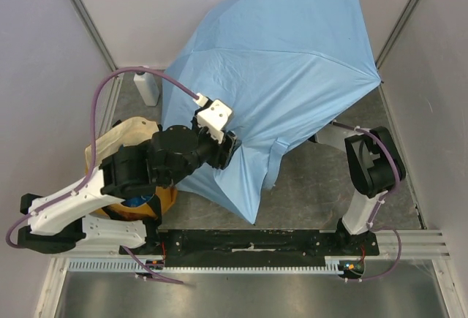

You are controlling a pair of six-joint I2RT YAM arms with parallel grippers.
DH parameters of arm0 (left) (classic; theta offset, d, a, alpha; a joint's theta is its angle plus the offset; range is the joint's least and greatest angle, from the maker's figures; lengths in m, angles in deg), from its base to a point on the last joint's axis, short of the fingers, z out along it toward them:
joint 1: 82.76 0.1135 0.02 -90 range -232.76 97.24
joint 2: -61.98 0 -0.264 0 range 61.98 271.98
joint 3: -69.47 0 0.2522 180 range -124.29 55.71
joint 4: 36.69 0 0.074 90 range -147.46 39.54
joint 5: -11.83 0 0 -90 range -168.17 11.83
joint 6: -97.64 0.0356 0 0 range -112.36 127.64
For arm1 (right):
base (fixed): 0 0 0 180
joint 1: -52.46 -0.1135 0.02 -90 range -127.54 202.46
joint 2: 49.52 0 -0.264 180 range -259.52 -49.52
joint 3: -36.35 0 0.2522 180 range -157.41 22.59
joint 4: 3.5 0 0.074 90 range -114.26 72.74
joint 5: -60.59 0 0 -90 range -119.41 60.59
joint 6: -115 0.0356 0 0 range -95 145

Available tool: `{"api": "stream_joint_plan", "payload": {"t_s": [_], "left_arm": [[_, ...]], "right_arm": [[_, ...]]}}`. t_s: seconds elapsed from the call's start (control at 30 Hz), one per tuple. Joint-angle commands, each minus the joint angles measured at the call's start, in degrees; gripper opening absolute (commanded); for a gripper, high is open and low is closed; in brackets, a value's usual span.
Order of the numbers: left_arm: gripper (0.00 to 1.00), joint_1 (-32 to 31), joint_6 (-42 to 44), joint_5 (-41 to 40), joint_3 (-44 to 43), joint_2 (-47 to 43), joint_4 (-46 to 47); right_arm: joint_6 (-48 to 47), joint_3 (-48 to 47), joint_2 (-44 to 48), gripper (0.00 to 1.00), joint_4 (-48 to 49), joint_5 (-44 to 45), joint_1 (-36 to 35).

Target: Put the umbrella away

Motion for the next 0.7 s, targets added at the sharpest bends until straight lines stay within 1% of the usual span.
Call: {"api": "stream_joint_plan", "payload": {"t_s": [0.0, 0.07, 0.1, 0.2, 0.23, 0.27, 0.33, 0.47, 0.5, 0.57, 0.67], "left_arm": [[0.60, 1.4, 0.4, -3.8, 0.6, -3.1, -1.9], [0.60, 1.5, 0.8, -3.6, 0.6, -4.0, -1.8], [0.61, 1.4, 0.9, -3.5, 0.6, -4.4, -1.6], [0.61, 1.4, 1.4, -2.8, 0.7, -5.8, -0.7], [0.61, 1.5, 1.4, -2.5, 0.4, -6.3, -0.7], [0.62, 1.4, 1.3, -2.1, 0.2, -6.9, -0.8], [0.64, 1.4, 0.7, -0.7, -0.9, -8.1, -1.3], [0.71, 1.4, 0.3, 3.3, -4.2, -11.8, -1.2], [0.72, 1.4, 0.5, 4.4, -5.3, -12.3, -1.1], [0.74, 1.5, 0.7, 6.3, -7.7, -12.4, -1.0], [0.75, 1.4, 0.8, 7.4, -9.9, -11.5, -0.9]], "right_arm": [[-1.5, -4.2, -0.3, 0.53, 4.2, -11.7, -1.7], [-2.2, -1.8, 2.4, 0.38, 4.4, -8.9, -3.7], [-2.1, -0.9, 3.6, 0.29, 3.9, -7.8, -4.5], [-2.2, -0.7, 6.2, 0.06, -1.2, -5.2, -7.5], [-2.4, 0.0, 7.5, 0.03, -2.3, -3.1, -8.7], [-2.9, 0.7, 9.0, 0.00, -3.8, -1.0, -10.0], [-2.8, 2.7, 12.1, 0.00, -6.3, 4.2, -12.3], [0.7, 7.3, 21.6, 0.00, -10.7, 10.6, -13.1], [1.6, 8.3, 24.2, 0.00, -12.2, 13.8, -13.1], [4.8, 9.9, 28.6, 0.00, -15.7, 20.4, -13.0], [10.6, 10.7, 34.4, 0.00, -23.0, 26.6, -13.0]]}}
